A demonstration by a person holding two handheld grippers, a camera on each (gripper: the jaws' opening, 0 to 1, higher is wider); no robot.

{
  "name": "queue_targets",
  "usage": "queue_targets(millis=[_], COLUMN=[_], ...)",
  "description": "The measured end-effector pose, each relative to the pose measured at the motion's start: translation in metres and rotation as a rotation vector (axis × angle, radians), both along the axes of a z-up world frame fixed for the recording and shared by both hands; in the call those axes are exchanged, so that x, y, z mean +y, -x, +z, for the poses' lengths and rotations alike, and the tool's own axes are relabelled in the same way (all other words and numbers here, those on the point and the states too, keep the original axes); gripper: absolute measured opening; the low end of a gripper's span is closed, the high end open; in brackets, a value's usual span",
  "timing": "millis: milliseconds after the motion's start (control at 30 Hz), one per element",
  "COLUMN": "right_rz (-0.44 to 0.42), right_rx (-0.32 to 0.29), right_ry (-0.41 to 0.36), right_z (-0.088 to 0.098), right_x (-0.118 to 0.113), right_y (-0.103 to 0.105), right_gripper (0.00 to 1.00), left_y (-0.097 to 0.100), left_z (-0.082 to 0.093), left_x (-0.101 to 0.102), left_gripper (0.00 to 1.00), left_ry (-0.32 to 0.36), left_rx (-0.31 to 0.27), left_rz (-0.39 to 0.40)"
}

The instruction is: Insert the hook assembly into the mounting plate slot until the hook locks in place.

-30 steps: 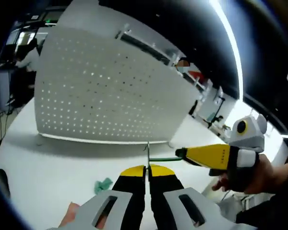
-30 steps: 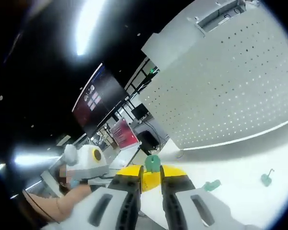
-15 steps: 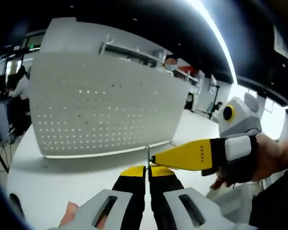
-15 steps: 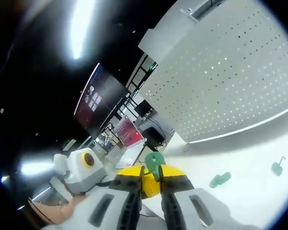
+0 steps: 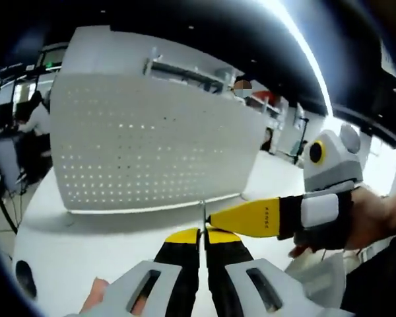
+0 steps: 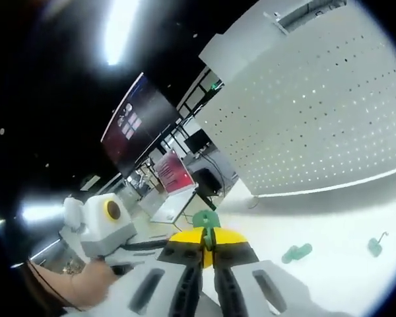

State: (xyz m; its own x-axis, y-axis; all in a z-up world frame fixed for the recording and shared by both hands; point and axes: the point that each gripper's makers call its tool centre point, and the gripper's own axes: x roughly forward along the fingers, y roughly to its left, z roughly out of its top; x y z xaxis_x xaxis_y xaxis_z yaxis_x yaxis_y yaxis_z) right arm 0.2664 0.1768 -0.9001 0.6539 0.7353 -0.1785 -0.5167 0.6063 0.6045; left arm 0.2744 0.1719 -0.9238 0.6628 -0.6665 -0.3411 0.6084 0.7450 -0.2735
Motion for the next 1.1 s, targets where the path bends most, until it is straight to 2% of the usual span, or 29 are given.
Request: queue_targets(millis=[67,167,300,400,500,567,633,700,800,933,1100], right_rz=[0.006,0.016,0.027,0.034,0.04,0.02,-0.036,-0.099,-0.18,-0.294,-0.419], right_rx=[0.001,-0.018,0.002,-0.005,-0.038,-0.082,-0.151,-0.22,-0.315,-0.374,-0.414], right_ry=[0.019,0.066,0.074,0.087,0.122,0.16,0.195,0.22,0.285,0.315,0.317], right_z=[-0.004,-0.007,-0.011,-0.013,-0.012,-0.009,0.001,0.014,0.028,0.04,0.046], right_x=[0.002,0.007,0.012,0.014,0.015,0.012,0.002,-0.008,-0.02,-0.036,-0.054], right_y=[0.0,0.0,-0.002,-0.002,-0.003,-0.008,-0.019,-0.029,-0.044,-0.063,-0.088], right_gripper=[0.0,0.0,0.0,0.0,0.0,0.0,0.0,0.0,0.0,0.0,0.0], left_y=[0.0,-0.001,0.0,0.001,0.0,-0.001,0.0,-0.001,-0.003,-0.004,-0.007], left_z=[-0.006,-0.01,-0.013,-0.015,-0.016,-0.016,-0.016,-0.014,-0.012,-0.013,-0.01], left_x=[0.002,0.005,0.009,0.011,0.012,0.013,0.015,0.015,0.016,0.011,0.01], left_gripper=[0.02,0.03,0.03,0.04,0.05,0.08,0.17,0.32,0.49,0.72,0.89], left_ry=[-0.011,-0.02,-0.014,-0.026,-0.045,-0.052,-0.043,-0.014,0.02,0.017,0.034], left_rx=[0.03,0.033,0.049,0.043,0.03,0.02,0.025,0.038,0.039,0.049,0.033], left_rz=[-0.012,-0.021,-0.043,-0.061,-0.077,-0.081,-0.085,-0.085,-0.076,-0.066,-0.057])
